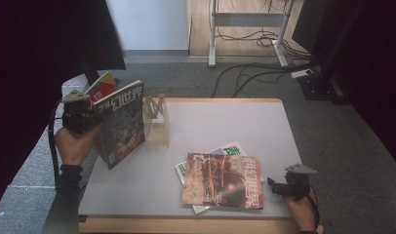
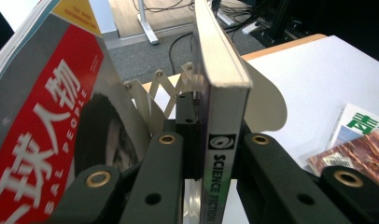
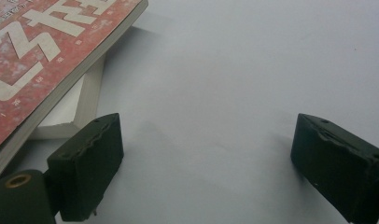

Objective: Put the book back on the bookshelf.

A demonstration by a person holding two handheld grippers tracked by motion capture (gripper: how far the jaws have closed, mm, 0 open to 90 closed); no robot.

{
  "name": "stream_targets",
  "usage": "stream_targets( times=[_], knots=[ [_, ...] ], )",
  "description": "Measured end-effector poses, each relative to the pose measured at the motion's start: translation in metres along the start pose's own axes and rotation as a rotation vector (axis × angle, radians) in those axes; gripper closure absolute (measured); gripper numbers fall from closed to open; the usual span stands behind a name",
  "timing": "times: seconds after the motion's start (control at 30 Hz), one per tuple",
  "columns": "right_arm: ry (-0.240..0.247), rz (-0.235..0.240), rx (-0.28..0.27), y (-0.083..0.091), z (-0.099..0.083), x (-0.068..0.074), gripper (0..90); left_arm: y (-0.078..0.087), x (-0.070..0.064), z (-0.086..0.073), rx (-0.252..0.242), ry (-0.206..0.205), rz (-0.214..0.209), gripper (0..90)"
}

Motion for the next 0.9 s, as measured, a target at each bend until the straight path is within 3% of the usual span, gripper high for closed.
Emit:
stream_targets(
  times=[0.27, 0.43, 0.67, 0.7, 0.9],
  knots=[
    [0.0, 0.0, 0.0, 0.0, 0.0, 0.0, 8.8, -0.024, 0.003, 0.003, -0.037, -0.006, 0.015, 82.6],
    [0.0, -0.001, -0.002, 0.0, 0.0, 0.0, 8.8, -0.029, 0.004, -0.002, -0.046, 0.005, -0.018, 82.5],
    [-0.001, -0.001, -0.001, 0.0, 0.0, 0.0, 8.8, -0.017, 0.005, -0.011, 0.087, -0.005, -0.054, 82.0],
    [-0.001, -0.001, -0.001, 0.0, 0.0, 0.0, 8.8, -0.017, 0.005, -0.011, 0.087, -0.005, -0.054, 81.9],
    [0.0, -0.002, -0.001, 0.0, 0.0, 0.0, 8.8, -0.012, 0.004, -0.018, 0.213, -0.021, -0.048, 81.3]
  ],
)
Point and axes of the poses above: each handheld gripper's, and its own axes: y roughly backward along the jaws, z roughly out of its top, x roughly to its left, the point moved 5 cm from there along -y, roughly forward along the jaws, and after that the axes turned 7 degrees about -z, right-handed, at the moved point
